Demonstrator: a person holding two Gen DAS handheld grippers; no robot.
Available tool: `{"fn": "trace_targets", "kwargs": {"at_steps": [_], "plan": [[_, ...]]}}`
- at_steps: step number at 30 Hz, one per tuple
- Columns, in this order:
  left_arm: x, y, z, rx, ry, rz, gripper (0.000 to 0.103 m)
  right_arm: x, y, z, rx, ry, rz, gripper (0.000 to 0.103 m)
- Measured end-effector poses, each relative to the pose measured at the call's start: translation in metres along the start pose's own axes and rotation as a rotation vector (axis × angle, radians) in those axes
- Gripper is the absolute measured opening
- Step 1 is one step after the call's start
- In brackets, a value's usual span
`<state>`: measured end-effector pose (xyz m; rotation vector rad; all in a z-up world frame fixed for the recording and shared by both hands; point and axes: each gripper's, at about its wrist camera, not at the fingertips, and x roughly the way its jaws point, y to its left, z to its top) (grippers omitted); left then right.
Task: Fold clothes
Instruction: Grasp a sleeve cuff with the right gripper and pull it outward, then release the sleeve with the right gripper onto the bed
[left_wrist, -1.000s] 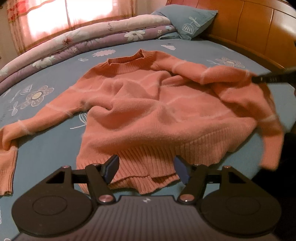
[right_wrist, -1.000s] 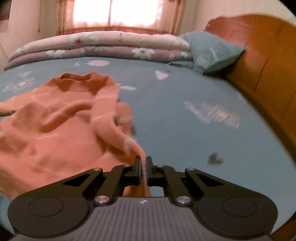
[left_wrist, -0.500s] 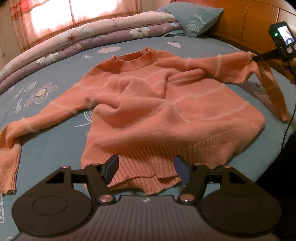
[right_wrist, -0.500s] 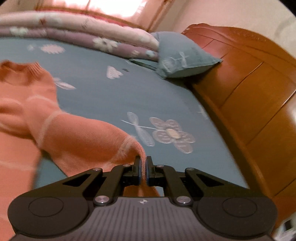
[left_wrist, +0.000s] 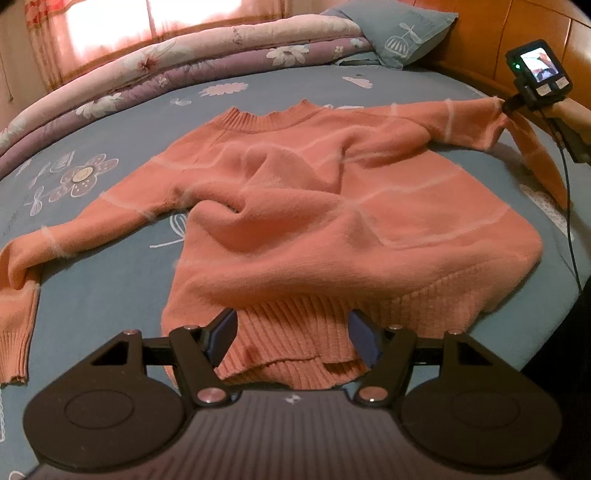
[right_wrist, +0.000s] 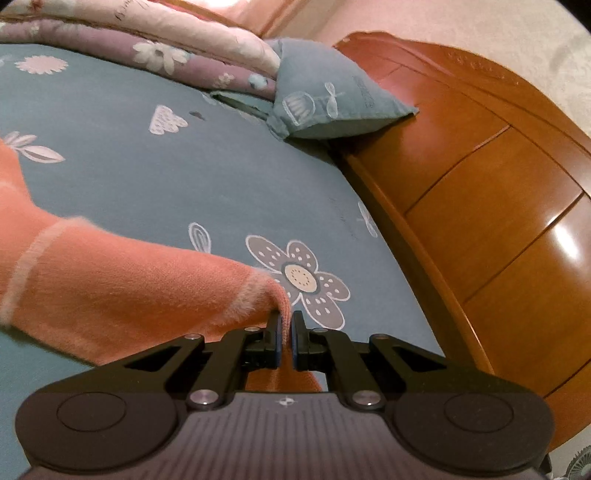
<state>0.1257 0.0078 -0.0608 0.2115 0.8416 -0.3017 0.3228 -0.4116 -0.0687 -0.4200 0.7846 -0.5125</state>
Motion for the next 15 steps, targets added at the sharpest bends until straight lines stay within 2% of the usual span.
{"fn": "trace_targets", "kwargs": {"at_steps": [5,8,10,13,14,15], "plan": [[0.005,0.005,0.002,-0.019,0.006,0.007,0.067,0.02,0.007,0.003,0.012,0.047,-0.004,0.008],[0.008,0.006,0.003,-0.035,0.009,0.007,0.067,0.019,0.012,-0.002,0.014,0.067,0.017,0.017],[0.009,0.005,0.003,-0.045,0.009,0.0,0.067,0.008,0.007,-0.005,0.059,0.062,0.062,0.018],[0.008,0.006,0.004,-0.061,0.011,0.005,0.067,-0.019,-0.005,-0.008,0.126,0.037,0.138,0.029],[0.008,0.006,0.004,-0.067,0.012,0.008,0.067,-0.03,-0.009,-0.009,0.14,0.025,0.179,0.037],[0.006,0.006,0.004,-0.072,0.011,0.014,0.068,-0.043,-0.012,-0.01,0.156,0.017,0.224,0.041]]}}
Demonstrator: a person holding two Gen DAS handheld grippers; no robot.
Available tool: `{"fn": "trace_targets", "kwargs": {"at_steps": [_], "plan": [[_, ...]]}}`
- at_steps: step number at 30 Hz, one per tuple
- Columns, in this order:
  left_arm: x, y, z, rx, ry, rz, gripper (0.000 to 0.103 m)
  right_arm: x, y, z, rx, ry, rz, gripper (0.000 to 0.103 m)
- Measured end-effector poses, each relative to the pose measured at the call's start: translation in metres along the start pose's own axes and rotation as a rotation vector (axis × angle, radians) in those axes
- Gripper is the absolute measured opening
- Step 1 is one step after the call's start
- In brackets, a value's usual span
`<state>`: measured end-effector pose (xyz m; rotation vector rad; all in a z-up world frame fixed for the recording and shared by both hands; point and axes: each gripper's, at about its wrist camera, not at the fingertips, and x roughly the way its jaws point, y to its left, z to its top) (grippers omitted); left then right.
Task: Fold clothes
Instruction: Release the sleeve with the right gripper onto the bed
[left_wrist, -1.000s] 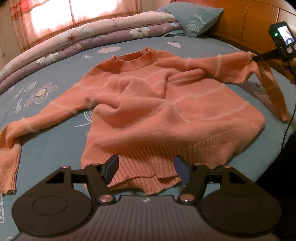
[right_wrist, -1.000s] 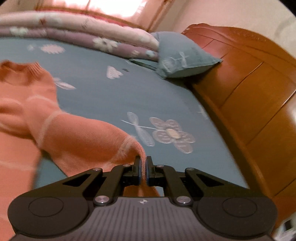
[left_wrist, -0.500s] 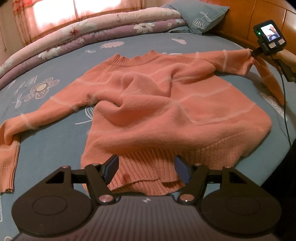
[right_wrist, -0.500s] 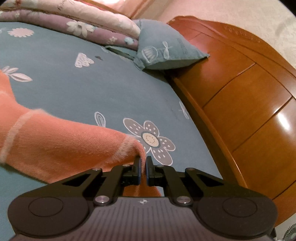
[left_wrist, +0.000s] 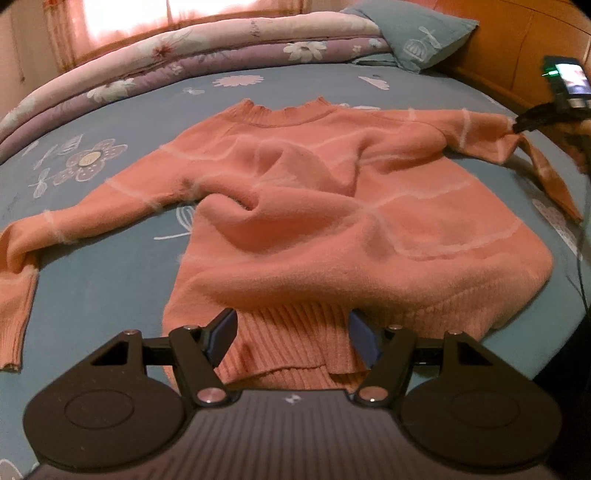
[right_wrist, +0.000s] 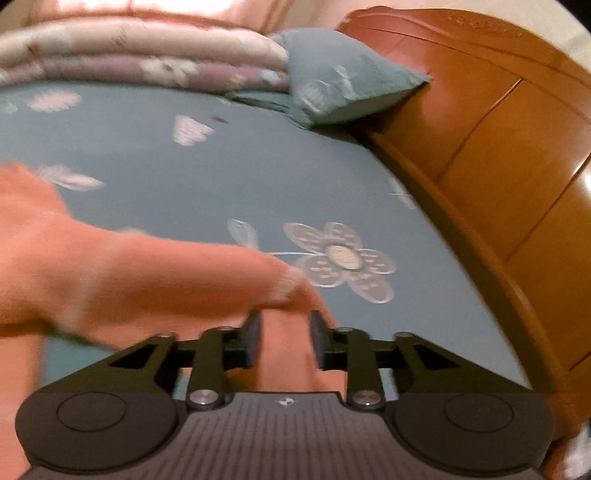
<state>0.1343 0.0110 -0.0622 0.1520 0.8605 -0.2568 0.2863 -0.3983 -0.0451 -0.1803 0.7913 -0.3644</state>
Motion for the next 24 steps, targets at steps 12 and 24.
{"fn": "trace_targets", "kwargs": {"at_steps": [12,24], "plan": [[-0.049,0.019,-0.004,-0.104,-0.067,0.033,0.074,-0.155,0.081,-0.041,-0.251,-0.155,0.467,0.05],[-0.085,0.078,-0.031,-0.197,-0.091,0.156,0.077,-0.258,0.173,-0.091,-0.559,-0.328,0.612,0.055]]}}
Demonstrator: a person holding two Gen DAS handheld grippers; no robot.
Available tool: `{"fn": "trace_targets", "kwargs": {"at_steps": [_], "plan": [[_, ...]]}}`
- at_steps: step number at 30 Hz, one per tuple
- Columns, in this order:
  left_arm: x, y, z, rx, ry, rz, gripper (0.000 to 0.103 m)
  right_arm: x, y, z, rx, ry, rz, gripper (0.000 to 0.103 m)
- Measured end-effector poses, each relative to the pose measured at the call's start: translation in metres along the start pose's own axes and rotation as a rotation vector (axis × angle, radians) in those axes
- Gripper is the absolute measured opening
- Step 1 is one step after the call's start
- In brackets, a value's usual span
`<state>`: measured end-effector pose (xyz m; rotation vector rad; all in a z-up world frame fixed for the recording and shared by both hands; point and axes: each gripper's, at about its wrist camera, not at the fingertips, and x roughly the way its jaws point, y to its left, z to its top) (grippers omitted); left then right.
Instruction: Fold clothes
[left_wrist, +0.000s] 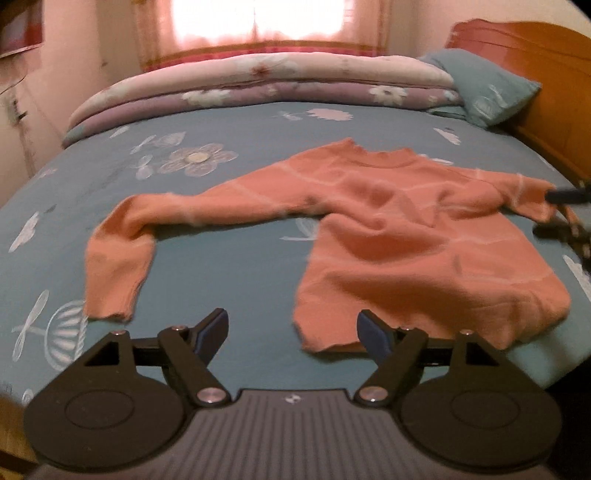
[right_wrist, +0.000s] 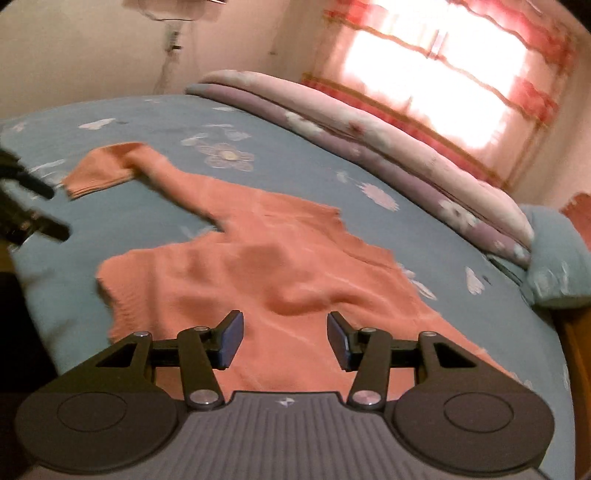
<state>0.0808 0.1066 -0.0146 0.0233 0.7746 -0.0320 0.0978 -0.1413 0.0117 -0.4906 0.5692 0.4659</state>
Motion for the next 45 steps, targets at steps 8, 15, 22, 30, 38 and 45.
{"fn": "trace_targets", "kwargs": {"at_steps": [8,15,22,30,38,45], "plan": [[0.001,0.03,-0.019,-0.087,0.013,0.035,0.078,0.028,0.075,0.002,-0.064,-0.001,0.172,0.055],[0.002,0.05,-0.04,-0.14,0.029,0.052,0.079,0.075,0.128,0.003,-0.175,0.045,0.165,0.055],[0.005,0.066,-0.051,-0.15,0.037,0.088,0.079,0.118,0.154,0.0,-0.255,0.115,0.131,0.054],[0.01,0.077,-0.057,-0.183,0.038,0.064,0.079,0.127,0.148,0.008,-0.238,0.134,0.103,0.015],[0.012,0.082,-0.06,-0.199,0.035,0.06,0.079,0.099,0.084,0.044,0.169,0.168,0.352,0.014],[0.009,0.081,-0.059,-0.2,0.023,0.051,0.079,0.066,0.072,0.057,0.236,0.148,0.478,0.015]]}}
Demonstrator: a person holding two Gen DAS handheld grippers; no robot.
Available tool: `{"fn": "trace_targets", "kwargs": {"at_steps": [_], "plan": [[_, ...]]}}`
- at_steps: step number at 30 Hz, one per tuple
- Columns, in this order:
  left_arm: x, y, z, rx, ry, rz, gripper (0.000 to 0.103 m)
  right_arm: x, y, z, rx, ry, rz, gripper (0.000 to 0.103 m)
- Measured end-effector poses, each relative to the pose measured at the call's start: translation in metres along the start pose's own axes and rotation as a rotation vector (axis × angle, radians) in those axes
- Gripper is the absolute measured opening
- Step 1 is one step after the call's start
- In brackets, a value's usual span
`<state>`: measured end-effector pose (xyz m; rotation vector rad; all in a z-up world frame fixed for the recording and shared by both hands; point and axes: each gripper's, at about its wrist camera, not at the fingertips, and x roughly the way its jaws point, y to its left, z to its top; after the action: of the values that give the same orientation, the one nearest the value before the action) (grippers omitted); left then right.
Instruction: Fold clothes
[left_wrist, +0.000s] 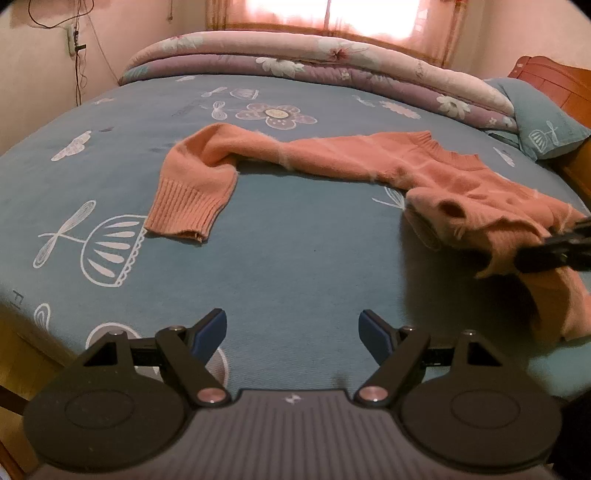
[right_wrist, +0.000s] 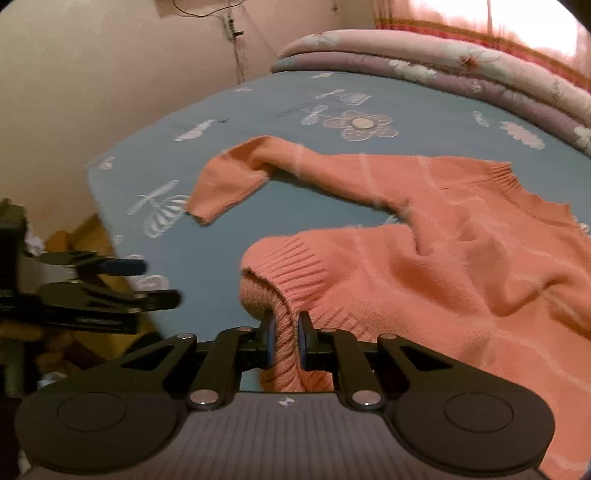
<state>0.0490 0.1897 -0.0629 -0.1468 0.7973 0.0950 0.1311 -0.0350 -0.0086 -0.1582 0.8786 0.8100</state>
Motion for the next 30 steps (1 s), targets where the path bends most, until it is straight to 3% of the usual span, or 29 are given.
{"fn": "trace_targets", "kwargs": {"at_steps": [5,14,19,24,27,30], "plan": [[-0.002,0.001,0.001,-0.001,-0.007,0.001,0.079,-0.001,0.005,-0.007,0.018,0.037,0.06,0.015],[0.0,-0.001,0.003,0.008,0.001,0.0,0.079,0.056,0.018,-0.047,0.035,0.226,0.129,0.015],[0.004,-0.004,0.005,0.015,0.013,0.0,0.079,0.076,0.022,-0.059,0.019,0.268,0.135,0.016],[0.007,-0.012,0.007,0.034,0.023,-0.013,0.079,0.076,0.016,-0.061,0.051,0.256,0.158,0.031],[0.005,-0.017,0.008,0.049,0.024,-0.016,0.079,0.059,0.018,-0.061,0.049,0.208,0.171,0.033],[0.004,-0.022,0.011,0.062,0.022,-0.016,0.079,0.032,0.012,-0.06,0.07,0.136,0.161,0.043]]}}
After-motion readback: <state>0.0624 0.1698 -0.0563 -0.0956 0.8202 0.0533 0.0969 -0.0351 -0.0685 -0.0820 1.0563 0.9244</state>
